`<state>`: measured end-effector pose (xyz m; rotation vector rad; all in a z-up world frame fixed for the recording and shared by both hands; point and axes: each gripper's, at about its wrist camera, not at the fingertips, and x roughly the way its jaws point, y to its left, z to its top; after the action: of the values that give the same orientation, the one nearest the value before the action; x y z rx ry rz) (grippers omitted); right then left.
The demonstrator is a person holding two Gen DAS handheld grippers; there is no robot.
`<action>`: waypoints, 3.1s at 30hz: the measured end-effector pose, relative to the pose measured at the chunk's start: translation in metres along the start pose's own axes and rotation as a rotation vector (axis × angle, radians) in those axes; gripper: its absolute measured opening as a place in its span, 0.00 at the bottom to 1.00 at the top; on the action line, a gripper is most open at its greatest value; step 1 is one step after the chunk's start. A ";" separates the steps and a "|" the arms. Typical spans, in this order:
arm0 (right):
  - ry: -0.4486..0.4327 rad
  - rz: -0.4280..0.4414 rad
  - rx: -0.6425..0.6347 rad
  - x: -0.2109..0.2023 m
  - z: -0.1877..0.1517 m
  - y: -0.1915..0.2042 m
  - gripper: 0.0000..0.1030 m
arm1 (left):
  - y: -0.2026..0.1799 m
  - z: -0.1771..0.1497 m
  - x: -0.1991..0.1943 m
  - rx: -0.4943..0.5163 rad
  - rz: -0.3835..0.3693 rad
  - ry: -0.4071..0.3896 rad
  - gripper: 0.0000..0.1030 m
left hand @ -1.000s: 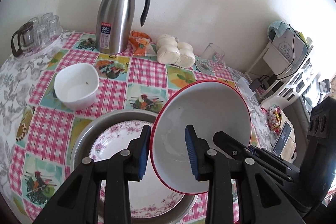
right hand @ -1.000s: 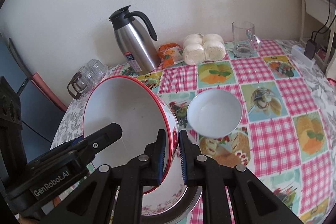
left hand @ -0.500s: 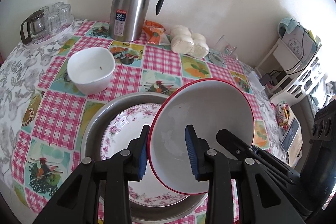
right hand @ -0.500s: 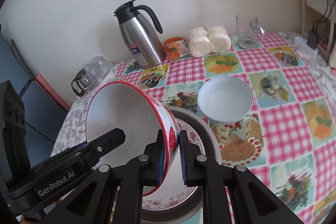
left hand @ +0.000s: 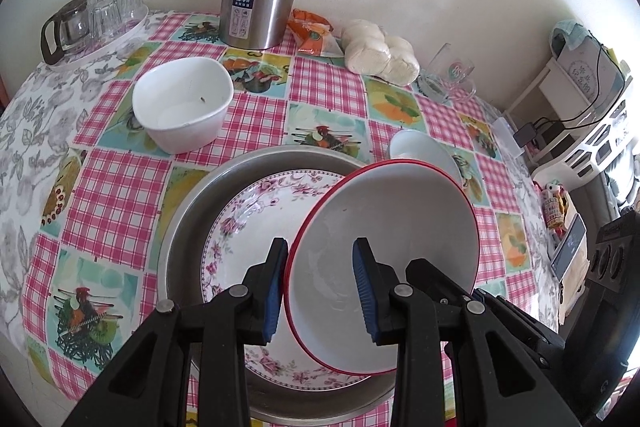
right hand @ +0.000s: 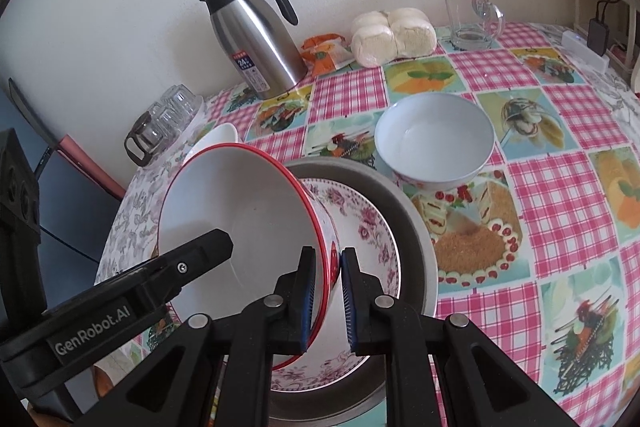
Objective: Organize plates and bowls
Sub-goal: 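Lower the red-rimmed bowl onto the floral plate inside the basin, then settle the red-rimmed bowl in the basin and open the right gripper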
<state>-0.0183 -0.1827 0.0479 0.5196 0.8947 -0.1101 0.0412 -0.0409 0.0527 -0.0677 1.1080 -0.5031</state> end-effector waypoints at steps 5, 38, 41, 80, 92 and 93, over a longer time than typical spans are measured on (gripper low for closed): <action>0.019 -0.001 0.011 0.006 -0.002 -0.002 0.14 | 0.002 0.000 0.004 -0.005 0.000 0.020 0.33; 0.120 0.001 0.004 0.041 -0.004 0.005 0.14 | 0.022 0.000 0.019 -0.049 0.038 0.077 0.33; 0.120 0.005 0.008 0.041 -0.004 0.004 0.15 | 0.022 0.000 0.019 -0.052 0.034 0.077 0.33; 0.102 0.087 0.092 0.043 0.004 -0.002 0.26 | 0.043 0.008 0.026 -0.178 -0.052 0.099 0.33; 0.103 0.096 0.096 0.043 0.004 -0.003 0.26 | 0.046 0.009 0.026 -0.192 -0.072 0.101 0.33; 0.103 0.099 0.098 0.043 0.004 -0.004 0.26 | 0.047 0.008 0.025 -0.194 -0.075 0.101 0.33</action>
<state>0.0106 -0.1829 0.0158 0.6651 0.9660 -0.0375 0.0740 -0.0113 0.0213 -0.2566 1.2544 -0.4690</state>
